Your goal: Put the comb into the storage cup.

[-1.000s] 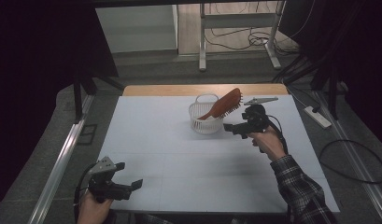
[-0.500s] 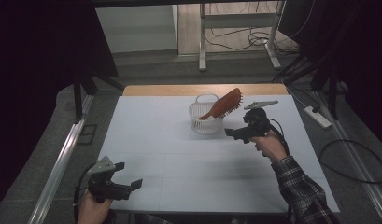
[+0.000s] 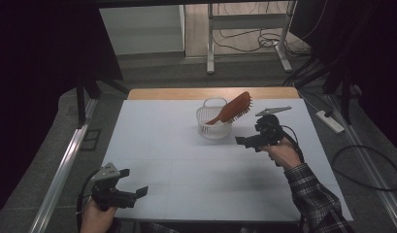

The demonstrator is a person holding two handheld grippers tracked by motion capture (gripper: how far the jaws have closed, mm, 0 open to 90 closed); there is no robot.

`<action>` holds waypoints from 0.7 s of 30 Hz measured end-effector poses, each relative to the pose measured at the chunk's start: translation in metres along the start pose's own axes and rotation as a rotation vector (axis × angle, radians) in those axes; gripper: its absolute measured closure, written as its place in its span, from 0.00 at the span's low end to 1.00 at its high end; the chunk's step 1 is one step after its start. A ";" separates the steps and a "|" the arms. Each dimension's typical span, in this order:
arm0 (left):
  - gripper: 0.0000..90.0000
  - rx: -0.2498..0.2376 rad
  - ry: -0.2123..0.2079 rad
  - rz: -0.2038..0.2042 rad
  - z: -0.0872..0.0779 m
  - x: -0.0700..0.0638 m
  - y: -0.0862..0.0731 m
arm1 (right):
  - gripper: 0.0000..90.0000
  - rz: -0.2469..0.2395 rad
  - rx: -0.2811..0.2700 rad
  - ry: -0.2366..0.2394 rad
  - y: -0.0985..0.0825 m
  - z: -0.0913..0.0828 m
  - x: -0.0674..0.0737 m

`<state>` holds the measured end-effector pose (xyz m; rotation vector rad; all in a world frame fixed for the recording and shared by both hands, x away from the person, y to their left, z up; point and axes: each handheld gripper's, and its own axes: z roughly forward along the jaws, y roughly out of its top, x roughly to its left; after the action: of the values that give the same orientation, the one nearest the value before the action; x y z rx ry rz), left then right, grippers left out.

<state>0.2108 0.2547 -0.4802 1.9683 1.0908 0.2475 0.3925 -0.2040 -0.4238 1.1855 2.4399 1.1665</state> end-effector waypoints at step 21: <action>0.01 -0.004 -0.009 -0.004 -0.001 0.001 0.000 | 0.00 -0.081 0.032 -0.022 -0.023 -0.005 0.003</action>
<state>0.2109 0.2557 -0.4803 1.9619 1.0881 0.2382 0.3745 -0.2134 -0.4368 1.0904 2.4742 1.0902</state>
